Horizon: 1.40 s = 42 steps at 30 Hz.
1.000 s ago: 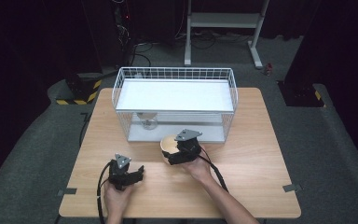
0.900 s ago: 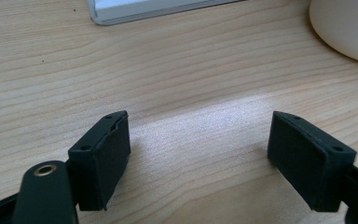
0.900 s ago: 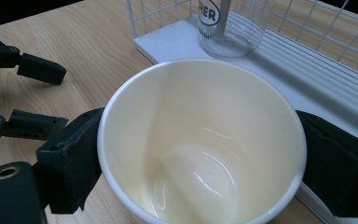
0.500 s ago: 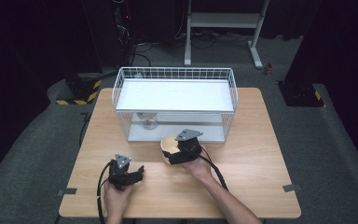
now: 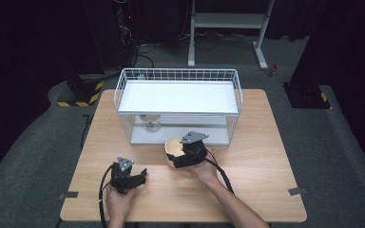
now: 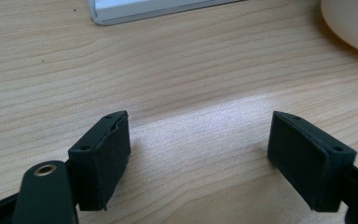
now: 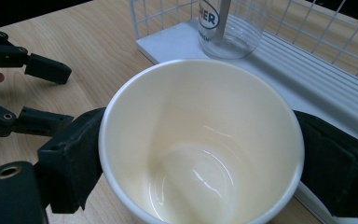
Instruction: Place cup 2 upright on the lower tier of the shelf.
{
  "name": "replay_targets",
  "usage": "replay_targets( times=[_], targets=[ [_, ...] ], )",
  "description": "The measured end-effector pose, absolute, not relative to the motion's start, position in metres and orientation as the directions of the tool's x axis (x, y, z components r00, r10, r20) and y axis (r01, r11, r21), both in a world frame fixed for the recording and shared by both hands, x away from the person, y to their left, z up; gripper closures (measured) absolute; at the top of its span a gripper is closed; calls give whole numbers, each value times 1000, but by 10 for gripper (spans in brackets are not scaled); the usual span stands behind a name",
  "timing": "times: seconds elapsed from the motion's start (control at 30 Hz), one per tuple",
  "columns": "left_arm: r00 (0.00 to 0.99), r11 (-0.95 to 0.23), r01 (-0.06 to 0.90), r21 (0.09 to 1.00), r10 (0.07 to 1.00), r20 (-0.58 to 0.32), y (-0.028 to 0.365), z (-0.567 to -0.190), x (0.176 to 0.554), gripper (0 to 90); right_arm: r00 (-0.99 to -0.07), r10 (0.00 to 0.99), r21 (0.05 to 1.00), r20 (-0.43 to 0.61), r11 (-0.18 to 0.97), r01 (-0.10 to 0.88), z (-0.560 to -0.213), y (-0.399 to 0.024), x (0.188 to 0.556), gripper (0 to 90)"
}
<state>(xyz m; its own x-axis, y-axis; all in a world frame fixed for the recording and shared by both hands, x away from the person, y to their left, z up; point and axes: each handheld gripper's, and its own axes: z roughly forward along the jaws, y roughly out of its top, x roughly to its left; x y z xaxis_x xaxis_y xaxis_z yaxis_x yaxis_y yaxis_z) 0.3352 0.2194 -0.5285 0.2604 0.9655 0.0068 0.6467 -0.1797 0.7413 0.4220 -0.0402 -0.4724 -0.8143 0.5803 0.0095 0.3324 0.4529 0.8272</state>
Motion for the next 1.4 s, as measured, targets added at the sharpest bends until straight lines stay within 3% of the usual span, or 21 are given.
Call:
replay_targets(
  times=[1.0,1.4],
  targets=[
    [263,-184,648,739,965,9,220,-528,335,215,-732,680,834,-38,426,351,-452,-85,434,104],
    [263,-183,648,739,965,9,220,-528,335,215,-677,736,838,7,365,405,-453,-103,447,104]
  ],
)
